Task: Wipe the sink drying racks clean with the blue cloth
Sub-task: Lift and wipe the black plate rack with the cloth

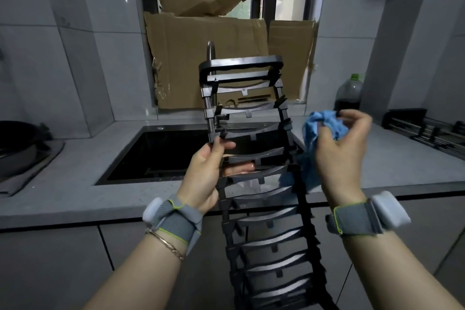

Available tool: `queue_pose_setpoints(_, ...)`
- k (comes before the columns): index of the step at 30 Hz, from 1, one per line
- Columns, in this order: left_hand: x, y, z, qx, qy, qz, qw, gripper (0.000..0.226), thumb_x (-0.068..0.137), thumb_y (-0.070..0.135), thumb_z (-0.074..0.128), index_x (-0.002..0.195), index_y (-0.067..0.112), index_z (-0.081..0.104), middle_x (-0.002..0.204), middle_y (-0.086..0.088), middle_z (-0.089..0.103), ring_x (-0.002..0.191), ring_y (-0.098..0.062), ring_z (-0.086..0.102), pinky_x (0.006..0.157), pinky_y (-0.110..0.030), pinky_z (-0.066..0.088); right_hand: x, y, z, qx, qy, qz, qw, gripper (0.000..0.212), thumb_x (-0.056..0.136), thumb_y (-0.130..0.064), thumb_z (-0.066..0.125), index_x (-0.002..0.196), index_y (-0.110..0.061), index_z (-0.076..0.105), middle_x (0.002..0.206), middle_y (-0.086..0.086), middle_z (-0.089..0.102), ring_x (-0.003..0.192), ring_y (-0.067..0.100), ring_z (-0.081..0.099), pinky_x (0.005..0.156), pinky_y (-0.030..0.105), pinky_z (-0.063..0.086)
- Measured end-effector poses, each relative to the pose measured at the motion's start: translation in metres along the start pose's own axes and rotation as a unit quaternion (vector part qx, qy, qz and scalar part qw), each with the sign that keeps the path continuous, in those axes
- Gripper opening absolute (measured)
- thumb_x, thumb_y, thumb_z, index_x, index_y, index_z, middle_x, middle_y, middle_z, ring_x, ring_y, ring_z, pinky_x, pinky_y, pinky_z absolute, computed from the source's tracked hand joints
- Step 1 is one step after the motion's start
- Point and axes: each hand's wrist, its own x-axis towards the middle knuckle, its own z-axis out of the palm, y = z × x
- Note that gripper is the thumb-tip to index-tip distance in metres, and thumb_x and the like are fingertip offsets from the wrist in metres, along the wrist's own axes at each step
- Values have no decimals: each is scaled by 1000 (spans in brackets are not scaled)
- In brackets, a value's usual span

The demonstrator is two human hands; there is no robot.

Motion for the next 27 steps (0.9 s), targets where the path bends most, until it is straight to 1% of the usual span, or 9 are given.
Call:
queue_pose_setpoints(3, 0, -4, 5, 34, -5, 6, 999, 30, 99, 31, 35, 100, 7, 52, 107, -23, 61, 61, -23, 71, 67, -33, 56, 0, -31, 1, 65, 23, -97, 993, 35, 85, 0, 57, 98, -24, 35, 93, -8, 43, 84, -5, 48, 74, 6, 40)
queue_pose_setpoints(5, -3, -7, 10, 49, -17, 5, 999, 32, 98, 31, 35, 104, 4, 52, 113, -27, 61, 63, -26, 71, 74, -43, 54, 3, -47, 16, 50, 19, -168, 984, 37, 81, 4, 58, 92, -26, 39, 92, -6, 43, 82, -11, 47, 74, 4, 38)
queue_pose_setpoints(8, -8, -9, 20, 61, -25, 6, 998, 34, 98, 30, 37, 107, 0, 51, 104, -24, 64, 60, -28, 69, 80, -50, 52, 20, -46, 41, -100, -1, -280, 955, 15, 74, 7, 58, 87, -2, 58, 101, 13, 48, 89, 1, 47, 83, 7, 39)
queue_pose_setpoints(11, -7, -3, 21, 55, 16, 37, 998, 29, 100, 25, 37, 98, -1, 49, 103, -21, 58, 51, -26, 67, 58, -34, 58, 17, -14, 54, -392, -109, -344, 846, 23, 74, -10, 66, 94, 0, 67, 122, 24, 54, 112, 38, 51, 98, 50, 39)
queue_pose_setpoints(13, -4, 2, 17, 56, 37, 49, 997, 28, 101, 23, 37, 94, -1, 49, 91, -12, 56, 47, -24, 65, 50, -27, 56, 4, 5, 52, -495, -140, -339, 788, 35, 74, -18, 65, 106, -3, 66, 121, 20, 59, 117, 38, 51, 99, 58, 34)
queue_pose_setpoints(16, -7, 1, 15, 84, 31, 53, 995, 26, 100, 20, 40, 91, 1, 54, 84, -2, 61, 44, -23, 64, 46, -26, 54, -1, 8, 48, -539, -184, -320, 757, 35, 73, -4, 56, 108, 0, 63, 105, 20, 65, 104, 37, 57, 94, 50, 40)
queue_pose_setpoints(20, -7, -1, 15, 95, 59, 59, 992, 25, 101, 21, 40, 87, 5, 54, 83, -9, 64, 43, -21, 63, 42, -26, 52, -13, 5, 37, -518, -189, -394, 736, 21, 55, -2, 46, 66, -7, 63, 59, 9, 58, 57, 27, 54, 55, 28, 40)
queue_pose_setpoints(24, -2, 4, 16, 96, 83, 66, 990, 27, 100, 25, 41, 83, 8, 51, 89, -10, 64, 42, -21, 63, 41, -23, 49, -31, 17, 32, -457, -221, -427, 748, 38, 56, -3, 19, 51, -8, 57, 48, 8, 50, 43, 24, 47, 45, 23, 31)
queue_pose_setpoints(27, -5, 3, 19, 107, 85, 70, 988, 27, 100, 24, 42, 81, 8, 52, 80, 4, 63, 41, -18, 62, 46, -26, 51, -36, 12, 26, -450, -209, -432, 753, 40, 56, -2, 18, 51, -9, 57, 47, 6, 49, 42, 23, 46, 43, 22, 30)
